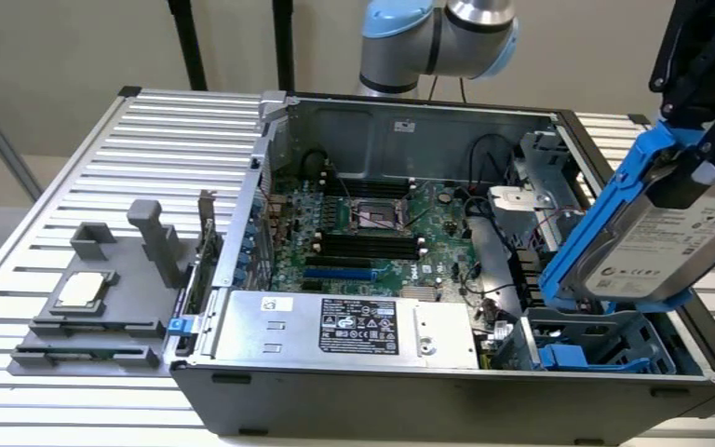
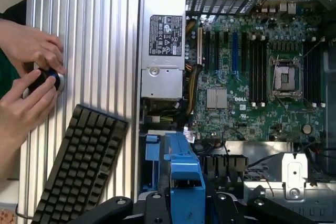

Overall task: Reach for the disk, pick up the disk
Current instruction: 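Pick up the disk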

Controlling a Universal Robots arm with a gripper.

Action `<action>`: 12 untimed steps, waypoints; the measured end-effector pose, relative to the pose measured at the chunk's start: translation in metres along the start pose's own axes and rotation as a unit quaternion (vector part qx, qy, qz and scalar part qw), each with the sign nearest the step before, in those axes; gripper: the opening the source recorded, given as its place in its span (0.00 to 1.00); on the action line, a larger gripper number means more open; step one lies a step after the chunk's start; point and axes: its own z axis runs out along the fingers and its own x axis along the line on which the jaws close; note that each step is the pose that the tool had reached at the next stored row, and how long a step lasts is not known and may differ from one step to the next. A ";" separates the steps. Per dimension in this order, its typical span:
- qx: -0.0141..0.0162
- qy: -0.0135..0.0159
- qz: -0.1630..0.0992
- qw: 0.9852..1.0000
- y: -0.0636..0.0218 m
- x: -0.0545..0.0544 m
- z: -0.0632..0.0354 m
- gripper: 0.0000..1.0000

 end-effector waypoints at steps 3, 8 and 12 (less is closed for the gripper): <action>0.000 0.000 0.000 1.000 -0.0032 0.004 0.0053 0.33; 0.000 0.000 -0.001 1.000 -0.0080 0.004 0.0133 0.33; 0.000 0.000 -0.002 1.000 -0.0105 0.004 0.0151 0.33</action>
